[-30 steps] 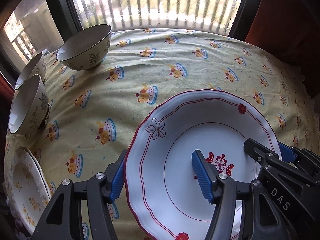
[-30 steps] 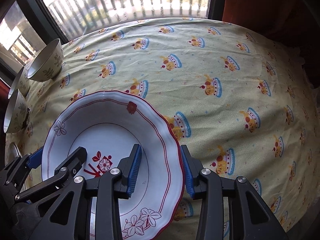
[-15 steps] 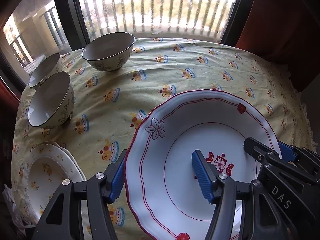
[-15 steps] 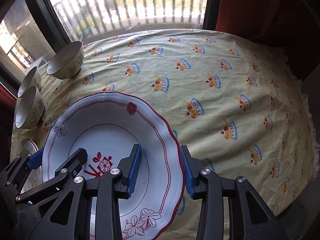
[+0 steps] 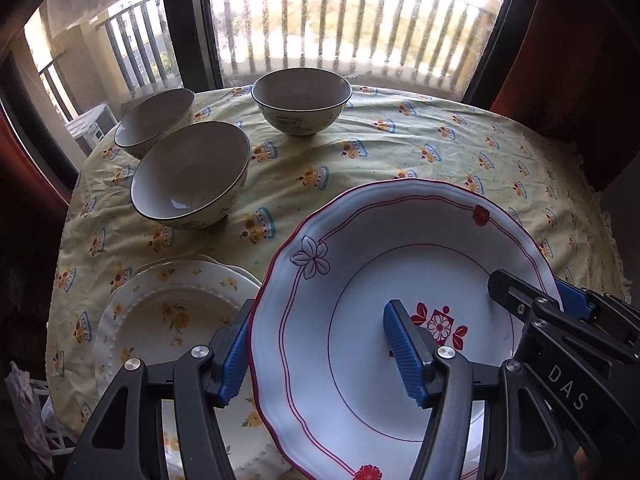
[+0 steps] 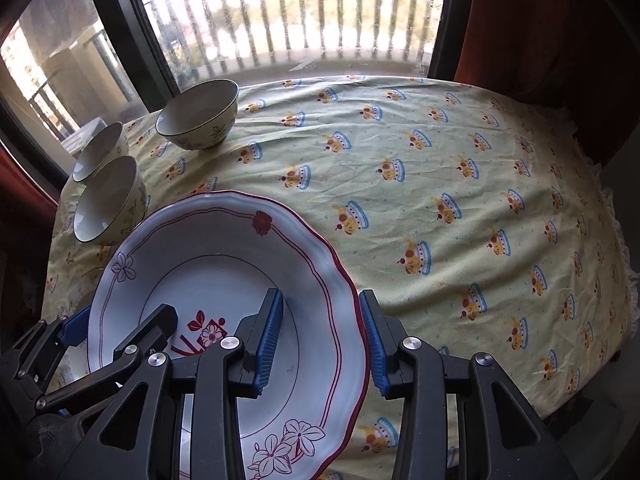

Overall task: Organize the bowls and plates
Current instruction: 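Carry the red-patterned plate with both tools over the stacked plates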

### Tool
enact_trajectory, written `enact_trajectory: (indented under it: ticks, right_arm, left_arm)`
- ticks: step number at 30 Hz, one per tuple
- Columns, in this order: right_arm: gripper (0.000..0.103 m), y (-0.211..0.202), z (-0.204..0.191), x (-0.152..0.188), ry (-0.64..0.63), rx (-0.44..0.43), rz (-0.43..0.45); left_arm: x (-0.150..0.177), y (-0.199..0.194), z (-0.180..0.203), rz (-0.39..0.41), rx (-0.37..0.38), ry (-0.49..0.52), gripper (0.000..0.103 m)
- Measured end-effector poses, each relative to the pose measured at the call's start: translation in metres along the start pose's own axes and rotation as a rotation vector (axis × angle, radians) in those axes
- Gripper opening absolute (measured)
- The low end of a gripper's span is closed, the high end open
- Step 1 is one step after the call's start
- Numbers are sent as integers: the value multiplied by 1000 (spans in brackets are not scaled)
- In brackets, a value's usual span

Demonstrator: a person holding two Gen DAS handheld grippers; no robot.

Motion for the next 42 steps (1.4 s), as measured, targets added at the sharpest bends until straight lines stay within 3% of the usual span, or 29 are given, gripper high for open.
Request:
enact_trajectory:
  ticks: [14,23,29,42]
  right_arm:
    - [44,10,-89,25,-30,-18,-4]
    - [43,39,-135,33,-88,-18,-72]
    - [43,57,-155,35,-119,-10,-115]
    - [43,71,-157,28,-115,5,-126]
  left_arm:
    - [23,-1,-87,-4,-22,-32,63]
    - [40,19,-130,-61,-36,-89,63]
    - [44,30,-147,-91,-33,-118,63]
    - [34,35,-143,-47,-89,-64,62]
Point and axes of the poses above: each gripper's, at about its wrist camera, not at the fingertips, and y roughly the way its jaws point, z to its right, x to its underside, the point moved 4 cm from there along y, roughly the way its jaws point, and after that the axes turned 12 degrees about -z, right-handed, at the moved point
